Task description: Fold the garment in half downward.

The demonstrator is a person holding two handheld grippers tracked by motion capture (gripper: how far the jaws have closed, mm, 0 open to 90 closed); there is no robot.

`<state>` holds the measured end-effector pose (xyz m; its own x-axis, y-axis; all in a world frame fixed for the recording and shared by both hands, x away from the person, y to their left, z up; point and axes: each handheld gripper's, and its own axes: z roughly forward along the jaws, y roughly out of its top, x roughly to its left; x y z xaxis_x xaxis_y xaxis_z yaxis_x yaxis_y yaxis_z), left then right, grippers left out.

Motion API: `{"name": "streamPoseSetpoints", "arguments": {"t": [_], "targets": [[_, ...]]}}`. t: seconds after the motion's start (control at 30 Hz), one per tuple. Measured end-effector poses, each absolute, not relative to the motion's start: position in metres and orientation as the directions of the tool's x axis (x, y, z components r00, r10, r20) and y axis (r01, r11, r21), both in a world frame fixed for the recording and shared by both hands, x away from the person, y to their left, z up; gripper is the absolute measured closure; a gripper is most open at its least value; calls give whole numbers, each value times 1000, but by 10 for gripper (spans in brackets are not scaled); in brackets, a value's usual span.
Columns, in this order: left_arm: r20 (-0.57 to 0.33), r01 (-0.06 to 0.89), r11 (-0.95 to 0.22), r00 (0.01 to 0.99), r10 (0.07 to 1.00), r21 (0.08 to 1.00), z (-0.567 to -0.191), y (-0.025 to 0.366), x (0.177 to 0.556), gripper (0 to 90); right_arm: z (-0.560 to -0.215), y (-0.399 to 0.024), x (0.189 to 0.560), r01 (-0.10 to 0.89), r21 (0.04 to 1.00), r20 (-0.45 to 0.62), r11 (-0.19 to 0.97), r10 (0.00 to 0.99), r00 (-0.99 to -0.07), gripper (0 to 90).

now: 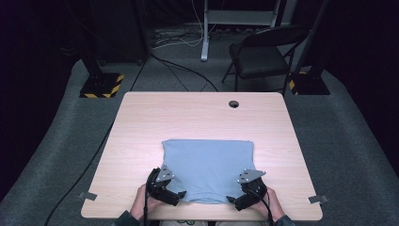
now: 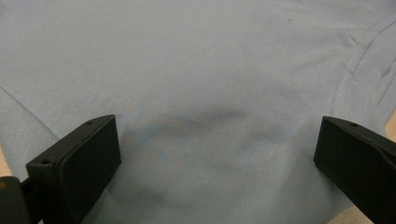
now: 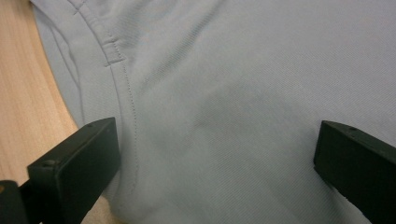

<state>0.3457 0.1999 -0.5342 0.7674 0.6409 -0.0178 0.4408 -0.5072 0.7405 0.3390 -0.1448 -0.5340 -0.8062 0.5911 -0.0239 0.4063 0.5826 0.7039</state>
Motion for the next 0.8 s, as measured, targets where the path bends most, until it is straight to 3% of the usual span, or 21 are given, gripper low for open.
{"name": "streamPoseSetpoints", "arguments": {"t": [0.23,0.5,0.63,0.8], "targets": [[-16,437,-449,730,683,779,-523,211,344,0,-529,-149,339,410,738,-7,535,615,-789,1],[-3,483,-360,601,799,798,-522,242,351,0,-522,-168,342,426,770,-24,475,689,-724,10],[-1,512,-310,520,854,801,-522,259,355,0,-519,-183,344,461,780,-23,425,754,-657,14],[-22,560,-245,427,904,791,-527,281,360,0,-518,-222,346,521,797,2,306,861,-509,18]]}}
